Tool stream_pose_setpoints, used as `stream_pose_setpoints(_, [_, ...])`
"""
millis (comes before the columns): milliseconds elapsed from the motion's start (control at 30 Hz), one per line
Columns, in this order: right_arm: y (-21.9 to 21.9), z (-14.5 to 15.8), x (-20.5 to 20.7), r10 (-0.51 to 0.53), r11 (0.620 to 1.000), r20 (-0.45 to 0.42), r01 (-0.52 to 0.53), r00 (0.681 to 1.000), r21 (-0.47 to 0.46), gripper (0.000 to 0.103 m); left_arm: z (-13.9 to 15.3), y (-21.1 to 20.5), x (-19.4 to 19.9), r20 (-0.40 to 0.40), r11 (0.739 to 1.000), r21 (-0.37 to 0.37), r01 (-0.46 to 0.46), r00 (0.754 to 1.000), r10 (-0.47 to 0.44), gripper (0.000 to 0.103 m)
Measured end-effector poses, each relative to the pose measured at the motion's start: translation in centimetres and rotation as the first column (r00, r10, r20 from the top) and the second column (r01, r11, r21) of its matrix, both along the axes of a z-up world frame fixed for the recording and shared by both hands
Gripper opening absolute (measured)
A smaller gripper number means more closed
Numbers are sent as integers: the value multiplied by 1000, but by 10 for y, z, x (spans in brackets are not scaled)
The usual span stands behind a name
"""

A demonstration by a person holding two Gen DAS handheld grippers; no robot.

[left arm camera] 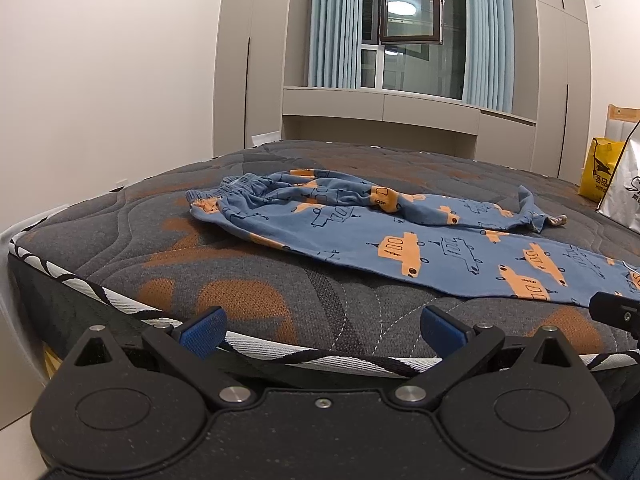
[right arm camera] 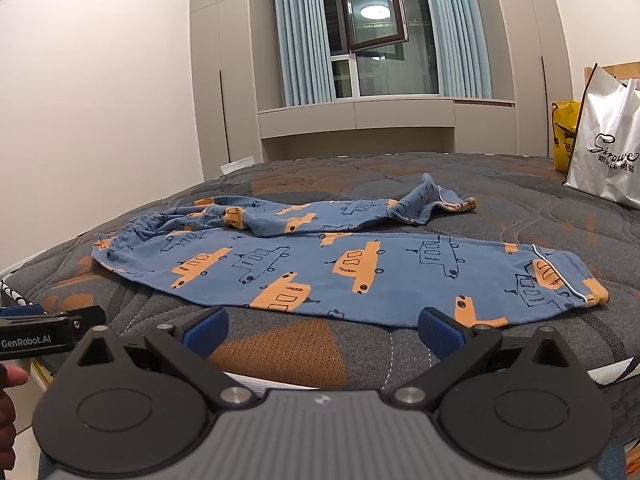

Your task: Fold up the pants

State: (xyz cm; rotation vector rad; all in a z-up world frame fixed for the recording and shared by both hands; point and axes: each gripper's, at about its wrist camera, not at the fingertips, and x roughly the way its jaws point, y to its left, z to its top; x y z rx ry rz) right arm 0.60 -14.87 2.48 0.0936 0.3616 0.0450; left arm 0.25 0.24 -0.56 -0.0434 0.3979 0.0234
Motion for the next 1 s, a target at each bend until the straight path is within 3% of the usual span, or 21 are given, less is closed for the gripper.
stream_pose_setpoints(533, [0, 0, 25, -40, 999, -15, 40, 999, -7, 103, 1, 11, 30, -9, 1000, 0, -9, 1000, 9, 103])
stream_pose_setpoints(900, [0, 10, 65, 61, 996, 9, -60, 998, -65, 103, 11, 17, 75, -52, 999, 26, -28, 998, 29, 103])
stream_pose_setpoints(1000, [-7, 13, 83, 64, 997, -41, -66, 997, -42, 103, 14, 20, 87, -45, 999, 38, -39, 998, 41, 103])
